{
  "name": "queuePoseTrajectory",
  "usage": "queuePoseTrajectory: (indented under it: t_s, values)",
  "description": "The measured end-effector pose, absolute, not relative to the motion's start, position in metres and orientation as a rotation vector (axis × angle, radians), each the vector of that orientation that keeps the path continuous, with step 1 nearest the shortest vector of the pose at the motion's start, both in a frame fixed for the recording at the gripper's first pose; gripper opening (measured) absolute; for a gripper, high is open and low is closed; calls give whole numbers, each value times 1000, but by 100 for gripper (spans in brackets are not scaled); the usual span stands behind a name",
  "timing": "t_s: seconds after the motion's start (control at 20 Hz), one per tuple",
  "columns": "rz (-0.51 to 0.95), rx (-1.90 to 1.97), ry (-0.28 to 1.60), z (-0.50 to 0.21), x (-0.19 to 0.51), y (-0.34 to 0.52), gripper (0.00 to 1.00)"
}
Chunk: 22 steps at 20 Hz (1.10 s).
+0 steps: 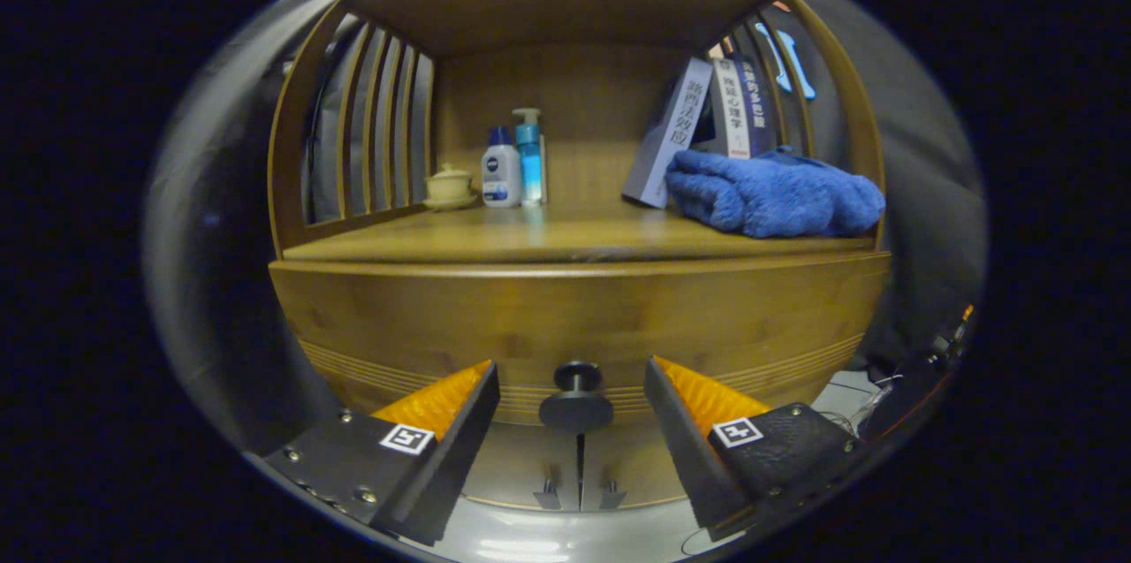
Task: Pull open the drawer, take out the items inside it, and place them on the countertop above the cabinet.
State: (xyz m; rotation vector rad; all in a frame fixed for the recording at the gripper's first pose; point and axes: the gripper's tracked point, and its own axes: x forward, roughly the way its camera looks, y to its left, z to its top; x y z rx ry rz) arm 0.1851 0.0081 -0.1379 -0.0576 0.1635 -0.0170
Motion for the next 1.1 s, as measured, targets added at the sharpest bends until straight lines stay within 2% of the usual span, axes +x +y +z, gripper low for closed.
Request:
queuePoseTrajectory:
  t_s: [0.25, 0.45, 0.5, 0.65, 0.7, 1.05, 1.1]
  values:
    - [-72, -92, 149, -140, 190, -3, 46]
    - [-76, -31, 121, -141, 193, -2, 46]
    - [-73, -27, 117, -141, 189, -3, 42]
    - [-55, -68, 104, -141, 188, -2, 38]
    - [-63, -79, 104, -142, 185, -2, 33]
    - [-82, -45, 82, -142, 134, -2, 33]
    - [-80, -30, 81, -142, 129, -2, 29]
